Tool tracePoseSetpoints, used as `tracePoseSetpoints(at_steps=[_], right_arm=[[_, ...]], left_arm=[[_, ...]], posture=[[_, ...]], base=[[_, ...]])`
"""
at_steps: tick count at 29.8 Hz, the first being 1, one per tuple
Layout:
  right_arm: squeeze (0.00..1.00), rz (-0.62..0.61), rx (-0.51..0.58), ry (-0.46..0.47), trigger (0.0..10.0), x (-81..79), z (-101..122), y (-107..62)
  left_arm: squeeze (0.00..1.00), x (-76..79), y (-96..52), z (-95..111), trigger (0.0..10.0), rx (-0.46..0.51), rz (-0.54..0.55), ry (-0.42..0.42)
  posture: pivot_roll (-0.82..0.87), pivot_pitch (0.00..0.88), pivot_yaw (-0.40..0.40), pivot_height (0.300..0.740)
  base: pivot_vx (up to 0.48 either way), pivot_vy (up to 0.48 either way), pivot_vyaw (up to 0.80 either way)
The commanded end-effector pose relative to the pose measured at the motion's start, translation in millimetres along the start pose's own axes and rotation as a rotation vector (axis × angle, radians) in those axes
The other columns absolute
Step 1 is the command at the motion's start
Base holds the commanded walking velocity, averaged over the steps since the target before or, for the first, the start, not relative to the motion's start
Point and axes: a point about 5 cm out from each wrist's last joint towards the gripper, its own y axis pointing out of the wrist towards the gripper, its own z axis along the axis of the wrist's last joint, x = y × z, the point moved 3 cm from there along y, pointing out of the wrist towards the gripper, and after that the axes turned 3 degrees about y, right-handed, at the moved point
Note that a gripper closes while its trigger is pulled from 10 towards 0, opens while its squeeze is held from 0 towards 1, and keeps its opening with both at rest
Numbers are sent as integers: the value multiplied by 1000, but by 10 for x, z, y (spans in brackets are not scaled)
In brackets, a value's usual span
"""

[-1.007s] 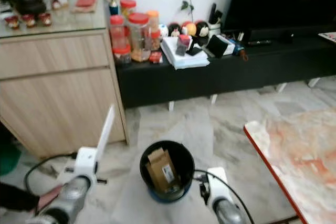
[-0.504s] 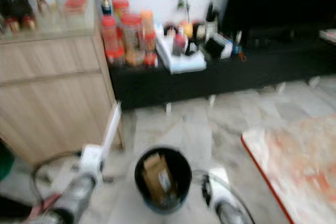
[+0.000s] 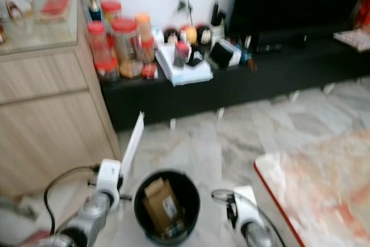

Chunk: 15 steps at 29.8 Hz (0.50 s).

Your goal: Picking trash to rubbish bin

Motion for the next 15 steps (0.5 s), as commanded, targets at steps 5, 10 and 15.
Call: tracePoseSetpoints(at_steps=[5, 10, 15], right_arm=[[0, 14, -2, -15, 10000, -38, 3, 7], [0, 18, 13, -50, 10000, -38, 33, 9], [0, 113, 68, -65, 10000, -158, 208, 47]], left_arm=[[0, 62, 4, 4, 10000, -5, -44, 0], [0, 172, 19, 58, 10000, 4, -112, 9], [0, 444, 32, 149, 10000, -1, -278, 56]], posture=[[75, 56, -68, 740], [76, 57, -67, 740], [67, 60, -70, 740]], base=[[328, 0, 0], [120, 0, 0], [0, 0, 0]])
